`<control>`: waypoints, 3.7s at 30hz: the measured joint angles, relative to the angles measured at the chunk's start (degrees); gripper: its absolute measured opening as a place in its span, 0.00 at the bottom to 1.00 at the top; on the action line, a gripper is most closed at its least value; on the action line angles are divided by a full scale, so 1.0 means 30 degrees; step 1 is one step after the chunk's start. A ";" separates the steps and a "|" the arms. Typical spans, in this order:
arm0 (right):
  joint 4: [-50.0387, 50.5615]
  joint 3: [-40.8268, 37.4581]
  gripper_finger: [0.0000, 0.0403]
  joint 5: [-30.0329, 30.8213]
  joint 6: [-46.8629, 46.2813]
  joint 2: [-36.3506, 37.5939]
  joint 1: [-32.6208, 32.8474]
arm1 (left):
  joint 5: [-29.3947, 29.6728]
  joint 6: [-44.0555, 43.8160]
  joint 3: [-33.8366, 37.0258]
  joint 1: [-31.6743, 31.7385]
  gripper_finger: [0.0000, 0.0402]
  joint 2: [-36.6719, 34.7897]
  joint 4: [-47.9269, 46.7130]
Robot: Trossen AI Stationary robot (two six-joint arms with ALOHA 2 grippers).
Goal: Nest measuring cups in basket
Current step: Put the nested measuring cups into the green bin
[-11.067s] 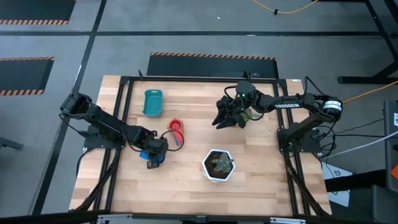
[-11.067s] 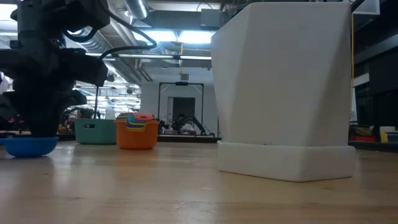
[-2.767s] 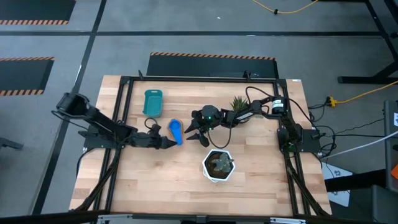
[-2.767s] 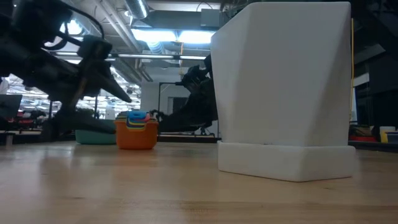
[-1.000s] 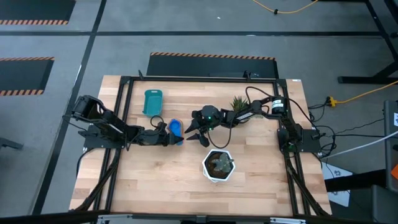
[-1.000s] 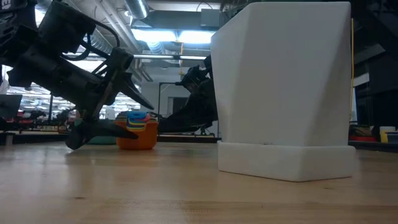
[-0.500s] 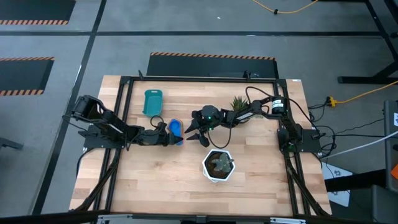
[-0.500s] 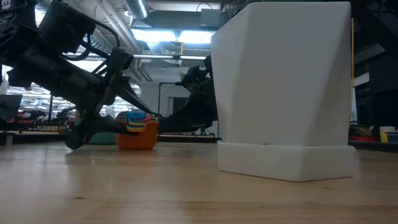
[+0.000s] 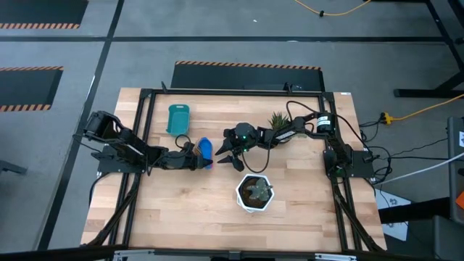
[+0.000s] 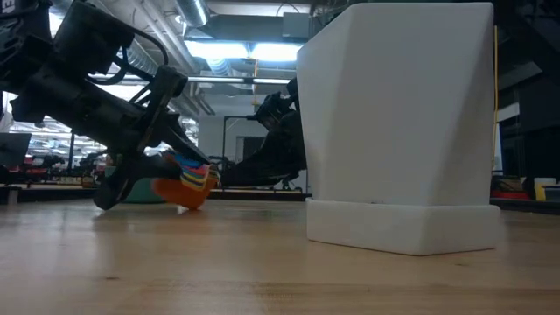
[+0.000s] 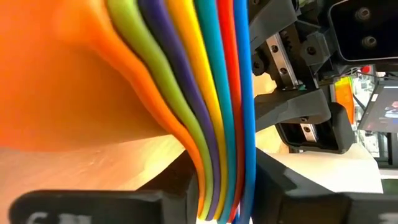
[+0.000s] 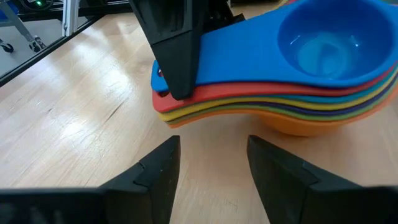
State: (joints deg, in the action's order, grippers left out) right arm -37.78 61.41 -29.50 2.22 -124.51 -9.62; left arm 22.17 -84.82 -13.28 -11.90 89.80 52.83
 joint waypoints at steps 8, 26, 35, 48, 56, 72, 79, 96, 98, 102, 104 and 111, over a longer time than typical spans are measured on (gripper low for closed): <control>0.0000 0.0000 0.47 0.0000 0.0000 0.0000 0.0004 | 0.0306 0.0443 0.0029 0.0000 0.20 -0.0137 0.0377; 0.0000 0.0007 0.47 -0.0015 -0.0036 0.0000 -0.0003 | 0.3841 0.1839 0.3347 0.0182 0.20 -0.8147 0.0629; -0.0007 0.0007 0.47 -0.0020 -0.0073 0.0007 -0.0003 | 0.4944 0.1969 0.4284 0.0219 0.20 -1.1149 0.0191; -0.0015 0.0014 0.47 -0.0015 -0.0066 0.0007 -0.0003 | 0.7510 0.1977 0.4284 0.1417 0.20 -1.2116 0.0266; -0.0015 0.0007 0.47 -0.0014 -0.0066 0.0007 -0.0003 | 0.7857 0.1238 0.4284 0.3615 0.20 -1.2058 -0.1103; -0.0015 0.0007 0.47 0.0000 0.0357 0.0007 -0.0003 | 0.7278 -0.2692 0.4284 0.4094 0.20 -1.2047 -0.5019; -0.0015 0.0007 0.47 0.0000 0.0407 0.0007 -0.0003 | 0.7278 -0.2687 0.4284 0.4211 0.21 -1.2050 -0.5053; -0.0015 0.0007 0.47 0.0000 0.0423 0.0007 -0.0002 | 0.6927 -0.2154 0.3891 0.4714 0.21 -1.2043 -0.5039; -0.0015 0.0007 0.47 0.0000 0.0423 0.0007 -0.0003 | 0.6755 -0.1668 0.3688 0.4714 0.21 -1.2043 -0.5044; -0.0015 0.0007 0.47 0.0000 0.0423 0.0007 0.0001 | 0.6276 -0.1551 0.3528 0.4714 0.21 -1.2026 -0.5124; -0.0015 0.0007 0.47 0.0000 0.0425 0.0007 0.0004 | 0.6189 -0.1628 0.3527 0.4714 0.21 -1.1823 -0.5415; -0.0015 0.0007 0.47 0.0000 0.0424 0.0007 0.0004 | 0.6179 -0.2197 0.3534 0.4714 0.21 -1.0794 -0.5387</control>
State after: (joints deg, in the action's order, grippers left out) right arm -37.82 61.43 -29.50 3.49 -124.49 -9.61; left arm 40.71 -91.42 -2.68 2.24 57.42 36.67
